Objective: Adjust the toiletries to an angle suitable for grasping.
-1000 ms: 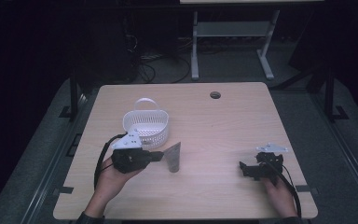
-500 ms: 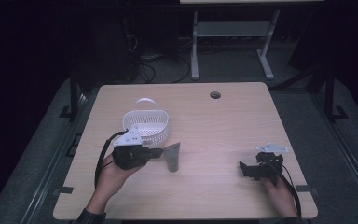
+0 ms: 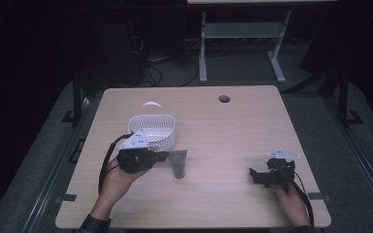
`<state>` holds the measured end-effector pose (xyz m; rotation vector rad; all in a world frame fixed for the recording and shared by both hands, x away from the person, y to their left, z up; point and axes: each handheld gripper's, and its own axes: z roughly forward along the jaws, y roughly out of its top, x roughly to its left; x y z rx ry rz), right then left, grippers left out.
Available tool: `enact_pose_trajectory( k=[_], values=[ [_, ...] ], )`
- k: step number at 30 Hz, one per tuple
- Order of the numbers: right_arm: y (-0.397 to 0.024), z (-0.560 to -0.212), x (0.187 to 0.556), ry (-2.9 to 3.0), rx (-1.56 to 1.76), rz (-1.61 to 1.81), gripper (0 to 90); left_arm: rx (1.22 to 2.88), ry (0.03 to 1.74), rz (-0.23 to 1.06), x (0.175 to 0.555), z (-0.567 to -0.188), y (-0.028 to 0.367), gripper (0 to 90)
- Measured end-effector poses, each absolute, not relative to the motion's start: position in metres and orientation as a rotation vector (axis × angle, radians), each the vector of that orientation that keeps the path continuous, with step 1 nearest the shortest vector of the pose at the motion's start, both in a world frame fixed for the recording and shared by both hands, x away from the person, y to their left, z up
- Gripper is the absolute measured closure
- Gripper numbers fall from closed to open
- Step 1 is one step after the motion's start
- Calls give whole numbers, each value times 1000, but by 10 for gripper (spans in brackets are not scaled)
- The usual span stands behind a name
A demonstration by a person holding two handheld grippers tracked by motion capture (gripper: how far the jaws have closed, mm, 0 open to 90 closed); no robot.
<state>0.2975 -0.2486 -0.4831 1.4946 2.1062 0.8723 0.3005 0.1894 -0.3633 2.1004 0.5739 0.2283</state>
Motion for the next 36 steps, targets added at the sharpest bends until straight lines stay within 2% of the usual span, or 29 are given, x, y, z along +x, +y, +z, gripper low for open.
enact_pose_trajectory(
  k=[36],
  values=[
    [-249, -483, 297, 2107, 1492, 874, 0, 2126, 591, 281, 321, -364, 183, 893]
  ],
)
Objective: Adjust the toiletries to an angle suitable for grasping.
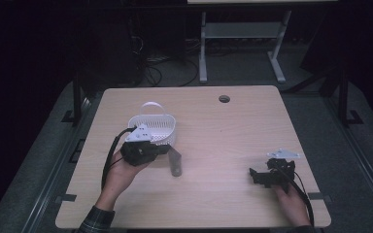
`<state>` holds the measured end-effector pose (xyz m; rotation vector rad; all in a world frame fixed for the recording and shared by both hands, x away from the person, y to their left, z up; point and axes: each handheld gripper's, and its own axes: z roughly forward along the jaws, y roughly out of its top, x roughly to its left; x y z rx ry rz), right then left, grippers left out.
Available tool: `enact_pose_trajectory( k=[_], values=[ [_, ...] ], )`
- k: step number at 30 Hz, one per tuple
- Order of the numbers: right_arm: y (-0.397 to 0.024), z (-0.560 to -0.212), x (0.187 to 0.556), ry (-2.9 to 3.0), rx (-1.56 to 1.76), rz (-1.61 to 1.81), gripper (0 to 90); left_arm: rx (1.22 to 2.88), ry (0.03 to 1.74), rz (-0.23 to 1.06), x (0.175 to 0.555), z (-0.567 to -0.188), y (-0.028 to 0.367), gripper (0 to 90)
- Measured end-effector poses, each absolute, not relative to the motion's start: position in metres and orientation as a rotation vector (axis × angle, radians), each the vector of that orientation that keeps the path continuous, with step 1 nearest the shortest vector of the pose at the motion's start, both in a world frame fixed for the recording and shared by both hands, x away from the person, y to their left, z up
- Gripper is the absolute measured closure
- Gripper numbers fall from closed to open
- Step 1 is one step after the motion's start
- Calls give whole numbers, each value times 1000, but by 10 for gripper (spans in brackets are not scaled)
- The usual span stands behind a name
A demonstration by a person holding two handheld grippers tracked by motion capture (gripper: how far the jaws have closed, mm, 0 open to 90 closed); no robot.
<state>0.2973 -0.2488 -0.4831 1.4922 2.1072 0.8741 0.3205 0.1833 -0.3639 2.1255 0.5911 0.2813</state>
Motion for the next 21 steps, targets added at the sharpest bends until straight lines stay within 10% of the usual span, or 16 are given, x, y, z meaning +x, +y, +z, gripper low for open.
enact_pose_trajectory(
  k=[21],
  values=[
    [-249, -483, 297, 2107, 1493, 873, 0, 2127, 609, 302, 331, -364, 178, 893]
  ],
)
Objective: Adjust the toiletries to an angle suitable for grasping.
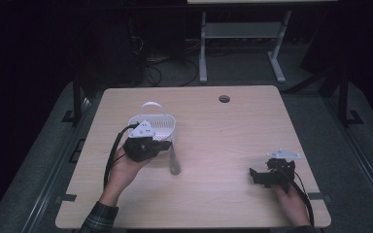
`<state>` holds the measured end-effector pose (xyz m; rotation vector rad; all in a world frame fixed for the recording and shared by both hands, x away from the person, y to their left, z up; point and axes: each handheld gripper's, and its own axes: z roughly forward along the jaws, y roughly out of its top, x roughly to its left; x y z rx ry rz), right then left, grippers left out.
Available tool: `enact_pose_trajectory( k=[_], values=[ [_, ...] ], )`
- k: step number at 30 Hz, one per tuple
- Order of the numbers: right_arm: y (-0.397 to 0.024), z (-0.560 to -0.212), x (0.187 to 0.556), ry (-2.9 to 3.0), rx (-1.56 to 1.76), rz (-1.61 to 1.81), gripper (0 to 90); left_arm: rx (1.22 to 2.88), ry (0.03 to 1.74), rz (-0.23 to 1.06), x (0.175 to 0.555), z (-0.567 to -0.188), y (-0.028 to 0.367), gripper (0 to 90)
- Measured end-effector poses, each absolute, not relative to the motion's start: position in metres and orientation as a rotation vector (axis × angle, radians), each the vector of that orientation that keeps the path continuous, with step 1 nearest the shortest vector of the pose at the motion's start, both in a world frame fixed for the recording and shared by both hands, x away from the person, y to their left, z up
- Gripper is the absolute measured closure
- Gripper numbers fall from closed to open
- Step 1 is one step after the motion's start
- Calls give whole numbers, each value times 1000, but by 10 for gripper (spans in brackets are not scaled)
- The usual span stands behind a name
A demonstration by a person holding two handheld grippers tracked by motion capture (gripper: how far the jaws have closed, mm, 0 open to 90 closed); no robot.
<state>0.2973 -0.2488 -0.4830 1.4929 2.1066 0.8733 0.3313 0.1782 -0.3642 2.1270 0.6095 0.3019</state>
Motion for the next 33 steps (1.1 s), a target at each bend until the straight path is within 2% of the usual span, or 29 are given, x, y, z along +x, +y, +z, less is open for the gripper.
enact_pose_trajectory(
  k=[12, 16, 20, 21, 26, 28, 33],
  values=[
    [-249, -483, 297, 2107, 1493, 874, 0, 2123, 608, 299, 330, -363, 184, 886],
    [-249, -483, 297, 2106, 1494, 875, 0, 2120, 608, 295, 330, -362, 190, 836],
    [-249, -483, 297, 2106, 1494, 874, 0, 2111, 599, 277, 330, -361, 197, 714],
    [-249, -483, 297, 2106, 1493, 873, 0, 2113, 594, 275, 330, -361, 199, 641],
    [-249, -483, 297, 2106, 1493, 873, 0, 2092, 562, 216, 331, -360, 204, 450],
    [-249, -483, 297, 2106, 1493, 873, 0, 2100, 548, 205, 331, -360, 203, 419],
    [-249, -483, 297, 2107, 1493, 874, 0, 2112, 498, 200, 329, -360, 197, 227]
  ],
)
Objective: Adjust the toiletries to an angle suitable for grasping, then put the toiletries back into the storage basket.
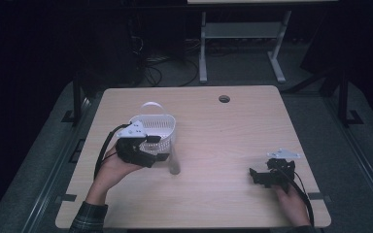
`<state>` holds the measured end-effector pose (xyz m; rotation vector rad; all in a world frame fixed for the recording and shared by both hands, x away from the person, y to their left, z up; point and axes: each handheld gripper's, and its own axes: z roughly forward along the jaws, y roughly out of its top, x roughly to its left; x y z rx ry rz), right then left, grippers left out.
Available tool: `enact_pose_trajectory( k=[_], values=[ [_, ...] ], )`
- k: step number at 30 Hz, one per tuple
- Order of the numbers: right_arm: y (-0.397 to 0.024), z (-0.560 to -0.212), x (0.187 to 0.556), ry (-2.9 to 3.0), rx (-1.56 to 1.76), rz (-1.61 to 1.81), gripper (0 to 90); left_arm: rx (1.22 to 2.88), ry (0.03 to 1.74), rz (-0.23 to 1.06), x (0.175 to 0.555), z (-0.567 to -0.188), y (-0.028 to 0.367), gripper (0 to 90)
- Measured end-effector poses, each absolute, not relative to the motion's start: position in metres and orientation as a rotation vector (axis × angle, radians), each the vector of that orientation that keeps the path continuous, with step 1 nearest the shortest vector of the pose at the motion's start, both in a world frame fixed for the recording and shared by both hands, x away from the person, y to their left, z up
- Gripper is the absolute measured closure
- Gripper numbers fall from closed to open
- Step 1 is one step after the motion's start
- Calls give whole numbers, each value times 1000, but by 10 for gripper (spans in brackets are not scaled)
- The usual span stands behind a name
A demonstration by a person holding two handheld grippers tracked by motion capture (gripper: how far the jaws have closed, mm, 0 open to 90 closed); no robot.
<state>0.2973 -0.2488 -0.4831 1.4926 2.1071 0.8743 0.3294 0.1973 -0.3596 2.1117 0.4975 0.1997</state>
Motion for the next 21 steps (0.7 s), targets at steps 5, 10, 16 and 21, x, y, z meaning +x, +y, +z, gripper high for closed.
enact_pose_trajectory(
  k=[5, 10, 16, 21],
  values=[
    [-249, -483, 297, 2107, 1493, 874, 0, 2129, 455, 198, 329, -359, 189, 159],
    [-249, -483, 297, 2107, 1492, 873, 0, 2141, 432, 199, 331, -359, 182, 139],
    [-249, -483, 297, 2106, 1494, 873, 0, 2128, 413, 193, 334, -361, 176, 137],
    [-249, -483, 297, 2105, 1497, 873, 0, 2135, 399, 180, 339, -365, 169, 137]
  ],
)
